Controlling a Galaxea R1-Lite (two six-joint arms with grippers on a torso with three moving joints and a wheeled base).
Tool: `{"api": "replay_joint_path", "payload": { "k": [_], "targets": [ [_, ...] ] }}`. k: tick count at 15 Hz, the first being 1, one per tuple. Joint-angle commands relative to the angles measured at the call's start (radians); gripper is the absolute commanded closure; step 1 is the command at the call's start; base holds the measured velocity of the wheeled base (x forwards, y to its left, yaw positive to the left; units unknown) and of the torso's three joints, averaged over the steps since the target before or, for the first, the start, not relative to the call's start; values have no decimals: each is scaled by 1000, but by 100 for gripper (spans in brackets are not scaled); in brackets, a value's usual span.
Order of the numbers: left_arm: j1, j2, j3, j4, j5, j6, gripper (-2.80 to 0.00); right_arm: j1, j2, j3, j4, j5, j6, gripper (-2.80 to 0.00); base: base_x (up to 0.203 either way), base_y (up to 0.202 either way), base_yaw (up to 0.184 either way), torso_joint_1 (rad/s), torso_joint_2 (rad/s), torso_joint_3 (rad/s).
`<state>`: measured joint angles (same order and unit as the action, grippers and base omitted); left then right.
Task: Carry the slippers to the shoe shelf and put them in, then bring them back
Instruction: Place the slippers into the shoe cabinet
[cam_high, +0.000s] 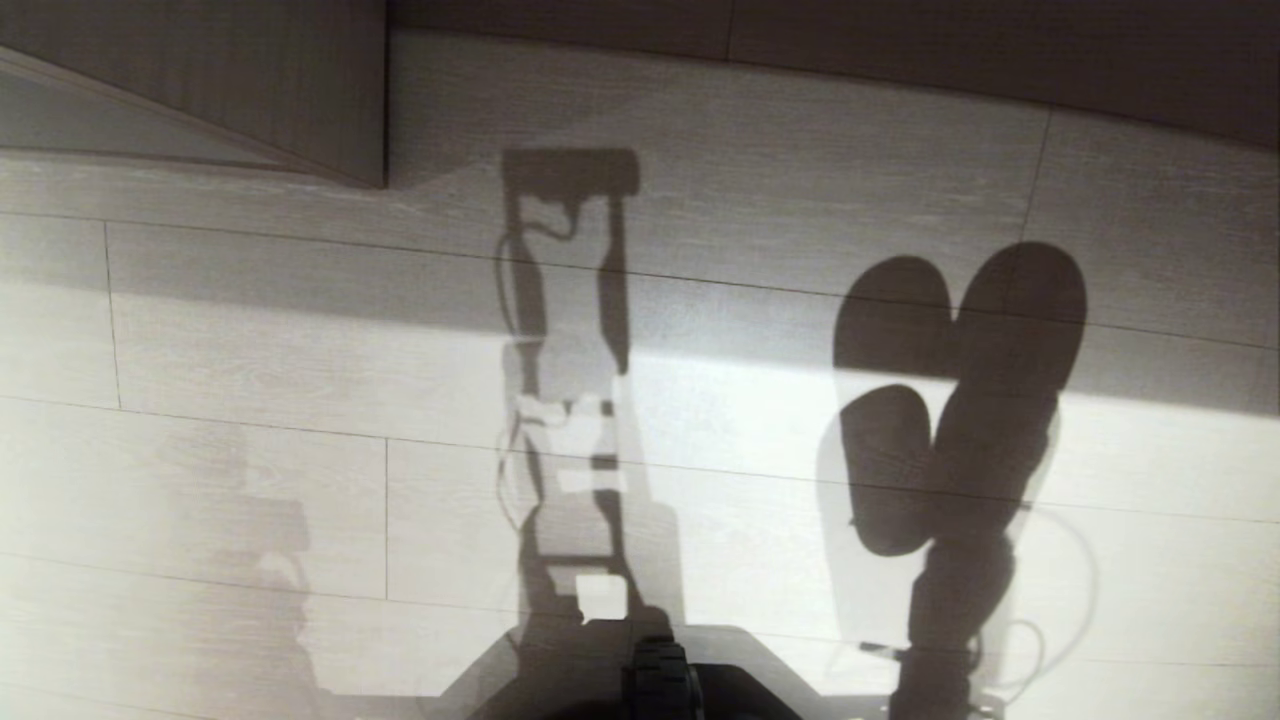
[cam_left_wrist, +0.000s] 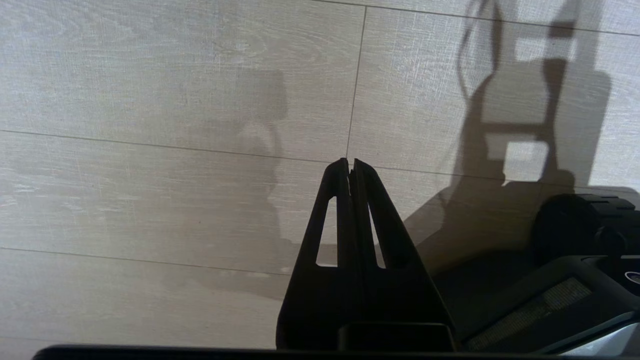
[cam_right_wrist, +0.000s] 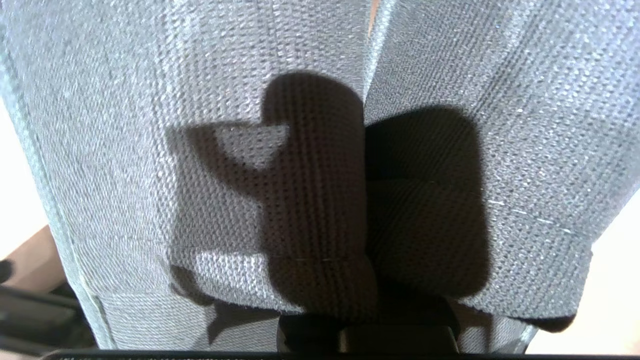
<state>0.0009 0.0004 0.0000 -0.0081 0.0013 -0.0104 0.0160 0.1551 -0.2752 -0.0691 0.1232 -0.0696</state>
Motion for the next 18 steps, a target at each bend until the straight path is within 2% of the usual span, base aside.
{"api": "replay_joint_path", "payload": {
  "k": [1, 4, 7, 8, 10, 13, 18],
  "targets": [
    [1, -2, 0, 0, 0, 0, 0, -3, -88, 40, 4, -5, -1, 0, 0, 0, 0, 0, 0, 0],
    [1, 0, 0, 0, 0, 0, 0, -2, -143, 121, -5, 1, -3, 0, 0, 0, 0, 0, 0, 0],
    [-1, -2, 0, 0, 0, 0, 0, -3, -153, 274, -51, -10, 1, 0, 0, 0, 0, 0, 0, 0],
    [0, -2, 0, 0, 0, 0, 0, -2, -155, 273, -54, -24, 1, 0, 0, 0, 0, 0, 0, 0],
    [1, 0, 0, 0, 0, 0, 0, -2, -154, 275, -32, -102, -7, 0, 0, 0, 0, 0, 0, 0],
    [1, -2, 0, 0, 0, 0, 0, -4, -154, 275, 65, -111, -15, 0, 0, 0, 0, 0, 0, 0],
    [1, 0, 0, 0, 0, -3, 0, -3, -154, 274, 65, -115, -3, 0, 0, 0, 0, 0, 0, 6]
  ]
}}
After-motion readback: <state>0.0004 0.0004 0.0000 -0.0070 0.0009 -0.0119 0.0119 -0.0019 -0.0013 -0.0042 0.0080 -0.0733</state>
